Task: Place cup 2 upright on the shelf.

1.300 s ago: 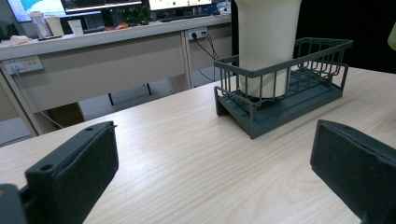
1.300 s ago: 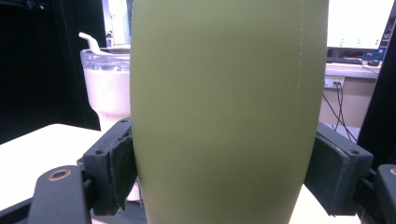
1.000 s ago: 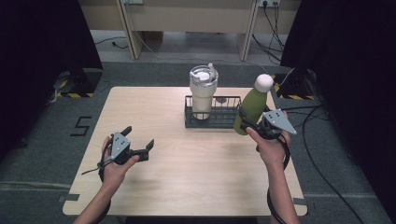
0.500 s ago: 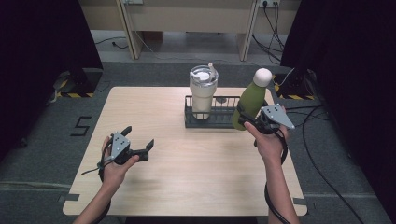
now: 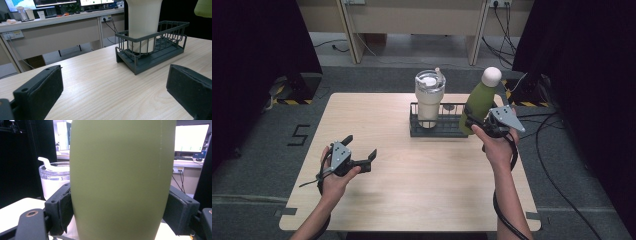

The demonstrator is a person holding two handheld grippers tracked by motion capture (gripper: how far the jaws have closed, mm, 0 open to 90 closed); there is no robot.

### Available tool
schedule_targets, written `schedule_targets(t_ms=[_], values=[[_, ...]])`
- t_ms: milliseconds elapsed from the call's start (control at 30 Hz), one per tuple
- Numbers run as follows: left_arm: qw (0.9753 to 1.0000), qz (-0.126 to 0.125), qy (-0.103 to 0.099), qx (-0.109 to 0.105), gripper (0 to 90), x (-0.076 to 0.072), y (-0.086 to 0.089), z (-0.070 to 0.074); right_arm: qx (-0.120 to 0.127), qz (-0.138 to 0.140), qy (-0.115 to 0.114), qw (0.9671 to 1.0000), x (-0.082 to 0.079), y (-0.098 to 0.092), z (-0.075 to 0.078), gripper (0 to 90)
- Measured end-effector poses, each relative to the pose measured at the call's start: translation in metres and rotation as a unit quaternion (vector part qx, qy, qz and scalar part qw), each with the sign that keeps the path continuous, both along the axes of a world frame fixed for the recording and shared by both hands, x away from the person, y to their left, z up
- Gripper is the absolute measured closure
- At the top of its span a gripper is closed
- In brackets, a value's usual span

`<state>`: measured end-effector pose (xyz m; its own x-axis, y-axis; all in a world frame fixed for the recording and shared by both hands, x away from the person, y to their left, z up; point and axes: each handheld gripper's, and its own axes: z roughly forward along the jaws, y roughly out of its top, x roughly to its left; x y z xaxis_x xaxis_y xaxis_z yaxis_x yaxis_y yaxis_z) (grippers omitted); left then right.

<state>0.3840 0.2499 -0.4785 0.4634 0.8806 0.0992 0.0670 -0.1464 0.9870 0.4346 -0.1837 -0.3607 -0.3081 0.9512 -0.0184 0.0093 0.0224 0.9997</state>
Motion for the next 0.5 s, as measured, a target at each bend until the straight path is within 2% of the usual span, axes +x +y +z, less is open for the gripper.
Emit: schedule_targets(t_ms=[500], values=[[1.0000, 0.001, 0.000, -0.001, 0.0, 0.000, 0.001, 0.000, 0.003, -0.003, -0.005, 1.0000, 0.011, 0.004, 0.005, 21.1]])
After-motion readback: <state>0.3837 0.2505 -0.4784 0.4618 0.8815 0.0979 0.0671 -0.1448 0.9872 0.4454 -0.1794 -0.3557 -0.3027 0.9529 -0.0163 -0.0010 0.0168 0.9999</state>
